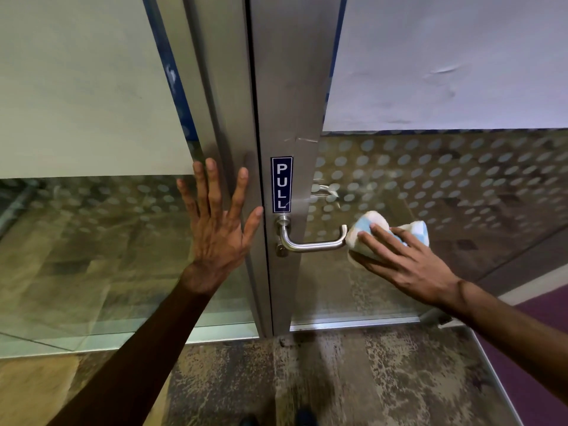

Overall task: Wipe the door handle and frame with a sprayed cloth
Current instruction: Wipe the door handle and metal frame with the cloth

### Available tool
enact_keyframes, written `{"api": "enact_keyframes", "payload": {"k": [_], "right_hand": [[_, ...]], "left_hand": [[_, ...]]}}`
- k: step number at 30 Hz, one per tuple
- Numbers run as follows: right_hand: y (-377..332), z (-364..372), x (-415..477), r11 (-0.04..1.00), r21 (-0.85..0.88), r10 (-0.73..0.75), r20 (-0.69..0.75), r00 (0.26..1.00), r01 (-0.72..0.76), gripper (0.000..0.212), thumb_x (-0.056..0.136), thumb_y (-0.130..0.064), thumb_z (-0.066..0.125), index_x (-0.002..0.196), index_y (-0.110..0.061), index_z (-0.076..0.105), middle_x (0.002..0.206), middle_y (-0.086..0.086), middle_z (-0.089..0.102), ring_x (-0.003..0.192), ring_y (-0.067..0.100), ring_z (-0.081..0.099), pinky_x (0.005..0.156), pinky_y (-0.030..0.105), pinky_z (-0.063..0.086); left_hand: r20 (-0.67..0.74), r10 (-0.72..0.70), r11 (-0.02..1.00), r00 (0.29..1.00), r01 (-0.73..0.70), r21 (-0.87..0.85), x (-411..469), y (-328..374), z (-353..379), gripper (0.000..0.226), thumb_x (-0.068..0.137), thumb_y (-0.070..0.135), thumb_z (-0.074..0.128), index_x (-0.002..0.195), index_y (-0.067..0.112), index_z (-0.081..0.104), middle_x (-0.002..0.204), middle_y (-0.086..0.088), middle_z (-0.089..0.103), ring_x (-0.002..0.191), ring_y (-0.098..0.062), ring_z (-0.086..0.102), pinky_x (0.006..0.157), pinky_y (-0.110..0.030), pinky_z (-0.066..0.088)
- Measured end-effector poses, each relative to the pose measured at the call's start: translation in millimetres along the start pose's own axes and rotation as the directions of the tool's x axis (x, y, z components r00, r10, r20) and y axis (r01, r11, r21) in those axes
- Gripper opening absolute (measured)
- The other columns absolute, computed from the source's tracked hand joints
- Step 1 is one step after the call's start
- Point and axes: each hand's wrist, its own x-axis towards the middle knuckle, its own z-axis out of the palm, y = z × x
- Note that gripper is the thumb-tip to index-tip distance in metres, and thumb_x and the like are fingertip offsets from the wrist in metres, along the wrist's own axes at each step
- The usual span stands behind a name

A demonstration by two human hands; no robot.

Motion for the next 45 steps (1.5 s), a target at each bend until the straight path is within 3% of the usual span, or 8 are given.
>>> {"api": "enact_keyframes", "payload": {"k": [4, 7, 12, 20, 27, 36, 40, 45], "right_hand": [[-17.4, -20.7, -4.9, 0.971, 0.127, 0.202, 0.002, 0.979, -0.201, 0.080, 0.076, 0.003, 0.050, 0.152, -0.022, 0.046, 0.157, 0.023, 0.038, 0.142, 0.045, 0.039, 0.101, 0.053, 0.038], [-28.1, -34.2, -0.5, 0.935, 0.197, 0.303, -0.015, 0.953, -0.295, 0.092, 0.073, 0.008, 0.065, 0.155, -0.025, 0.039, 0.155, 0.022, 0.043, 0.140, 0.044, 0.045, 0.096, 0.053, 0.045], [-40.5, -50.2, 18.6, 0.895, 0.275, 0.380, -0.061, 0.923, -0.351, 0.086, 0.070, -0.004, 0.087, 0.144, -0.009, 0.043, 0.151, 0.020, 0.051, 0.136, 0.042, 0.053, 0.089, 0.051, 0.055], [-62.2, -67.4, 50.8, 0.761, 0.527, 0.555, -0.226, 0.801, -0.378, 0.074, 0.083, -0.006, 0.085, 0.146, -0.022, 0.051, 0.146, 0.029, 0.052, 0.138, 0.038, 0.052, 0.098, 0.047, 0.055], [-69.4, -74.5, 76.9, 0.727, 0.617, 0.540, -0.242, 0.806, -0.302, 0.059, 0.091, -0.020, 0.079, 0.144, -0.015, 0.056, 0.143, 0.027, 0.056, 0.132, 0.040, 0.056, 0.097, 0.051, 0.053], [-107.1, -73.9, 103.7, 0.813, 0.558, 0.404, -0.333, 0.852, -0.167, 0.072, 0.085, -0.014, 0.084, 0.149, -0.022, 0.051, 0.145, 0.021, 0.057, 0.132, 0.034, 0.055, 0.094, 0.048, 0.048], [-134.5, -79.0, 112.3, 0.817, 0.572, 0.319, -0.340, 0.885, -0.075, 0.074, 0.087, -0.020, 0.083, 0.151, -0.024, 0.047, 0.149, 0.019, 0.054, 0.135, 0.033, 0.051, 0.093, 0.044, 0.044], [-170.8, -100.9, 123.7, 0.784, 0.621, 0.221, -0.324, 0.920, 0.030, 0.077, 0.082, -0.019, 0.085, 0.151, -0.022, 0.049, 0.147, 0.020, 0.055, 0.133, 0.035, 0.055, 0.092, 0.044, 0.046]], "left_hand": [[0.019, -0.012, 1.000, 1.000, 0.012, -0.001, 1.7, 6.0, -7.6, 0.075, 0.110, 0.056, 0.039, 0.168, 0.033, -0.003, 0.172, 0.000, -0.031, 0.161, -0.027, -0.021, 0.127, -0.062, -0.006], [0.024, -0.011, 1.000, 1.000, 0.011, 0.004, 3.3, 10.4, -14.1, 0.074, 0.110, 0.056, 0.037, 0.167, 0.033, -0.005, 0.171, 0.001, -0.033, 0.160, -0.026, -0.023, 0.127, -0.061, -0.007], [0.025, -0.013, 1.000, 1.000, 0.013, 0.009, 5.2, 18.5, -29.4, 0.074, 0.110, 0.055, 0.037, 0.167, 0.033, -0.006, 0.171, 0.002, -0.034, 0.160, -0.025, -0.024, 0.127, -0.062, -0.005], [0.020, -0.076, 0.995, 0.997, 0.074, 0.065, -10.6, 42.4, -67.8, 0.073, 0.110, 0.053, 0.036, 0.168, 0.025, 0.002, 0.173, -0.003, -0.026, 0.161, -0.029, -0.018, 0.128, -0.061, -0.008], [0.120, -0.202, 0.979, 0.972, 0.198, 0.047, -43.4, 77.7, -111.2, 0.071, 0.109, 0.058, 0.025, 0.164, 0.013, 0.023, 0.172, -0.019, 0.012, 0.163, -0.031, -0.003, 0.127, -0.067, 0.002], [0.209, -0.351, 0.927, 0.913, 0.307, 0.214, -98.9, 96.8, -178.3, 0.073, 0.110, 0.060, 0.025, 0.164, 0.013, 0.022, 0.173, -0.025, 0.013, 0.162, -0.043, 0.007, 0.128, -0.068, 0.004], [0.214, -0.463, 0.871, 0.860, 0.397, 0.289, -126.9, 99.4, -209.2, 0.074, 0.109, 0.063, 0.023, 0.164, 0.013, 0.027, 0.173, -0.026, 0.015, 0.162, -0.042, 0.008, 0.129, -0.066, 0.001], [0.226, -0.595, 0.779, 0.771, 0.485, 0.398, -164.5, 106.2, -252.1, 0.074, 0.107, 0.064, 0.025, 0.168, 0.022, 0.018, 0.176, -0.018, 0.007, 0.164, -0.037, 0.003, 0.129, -0.065, 0.002]]}}
